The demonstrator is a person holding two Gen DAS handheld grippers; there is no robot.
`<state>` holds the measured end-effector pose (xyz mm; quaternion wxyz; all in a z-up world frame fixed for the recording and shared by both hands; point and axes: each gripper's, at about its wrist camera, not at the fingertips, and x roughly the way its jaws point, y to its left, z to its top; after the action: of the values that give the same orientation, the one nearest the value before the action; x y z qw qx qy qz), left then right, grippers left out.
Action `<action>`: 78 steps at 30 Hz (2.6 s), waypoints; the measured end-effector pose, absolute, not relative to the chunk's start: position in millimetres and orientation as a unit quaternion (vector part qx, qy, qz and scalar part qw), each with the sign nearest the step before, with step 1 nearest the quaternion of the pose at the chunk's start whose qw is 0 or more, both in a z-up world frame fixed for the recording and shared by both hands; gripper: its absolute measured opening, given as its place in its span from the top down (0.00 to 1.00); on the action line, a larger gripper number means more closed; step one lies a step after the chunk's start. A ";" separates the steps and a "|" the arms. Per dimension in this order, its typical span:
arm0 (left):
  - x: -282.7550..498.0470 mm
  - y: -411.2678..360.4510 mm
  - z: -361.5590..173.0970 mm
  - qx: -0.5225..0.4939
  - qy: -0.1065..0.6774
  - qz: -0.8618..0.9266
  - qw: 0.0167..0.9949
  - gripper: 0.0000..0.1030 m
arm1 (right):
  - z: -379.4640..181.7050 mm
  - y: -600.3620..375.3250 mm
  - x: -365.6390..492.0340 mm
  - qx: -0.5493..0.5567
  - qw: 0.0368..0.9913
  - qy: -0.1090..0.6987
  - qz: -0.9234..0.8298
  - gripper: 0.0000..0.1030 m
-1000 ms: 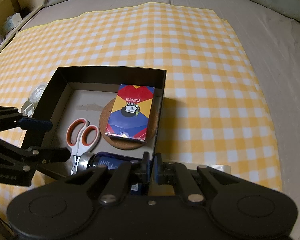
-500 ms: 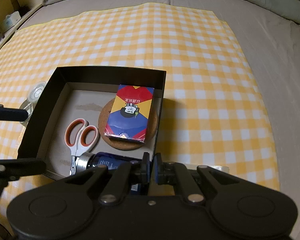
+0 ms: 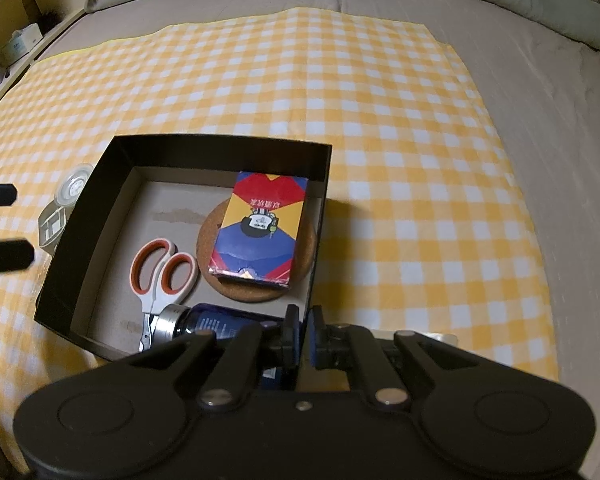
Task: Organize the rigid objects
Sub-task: 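Move the left tool back and grasp the grey plastic holder, then carry the grey holder with the left tool into the black box and release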
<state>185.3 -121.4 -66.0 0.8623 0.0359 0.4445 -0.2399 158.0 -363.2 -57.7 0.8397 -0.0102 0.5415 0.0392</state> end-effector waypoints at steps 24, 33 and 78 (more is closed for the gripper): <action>221.1 -61.7 -110.7 0.074 0.485 -0.180 0.852 0.09 | -56.1 -365.2 159.2 -0.012 0.842 0.538 0.041 0.95; 229.9 -72.0 -133.8 0.108 0.505 -0.204 0.831 0.16 | -57.1 -364.5 160.2 -0.014 0.842 0.538 0.040 0.95; 227.3 -43.5 -80.0 -0.068 0.466 -0.190 0.862 0.36 | -63.3 -358.6 169.3 -0.042 0.837 0.544 0.038 0.95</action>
<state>227.3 -43.5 -80.0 0.8616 -0.0682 0.4656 -0.1903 169.3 -358.6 -63.3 0.8369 -0.0421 0.5445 0.0377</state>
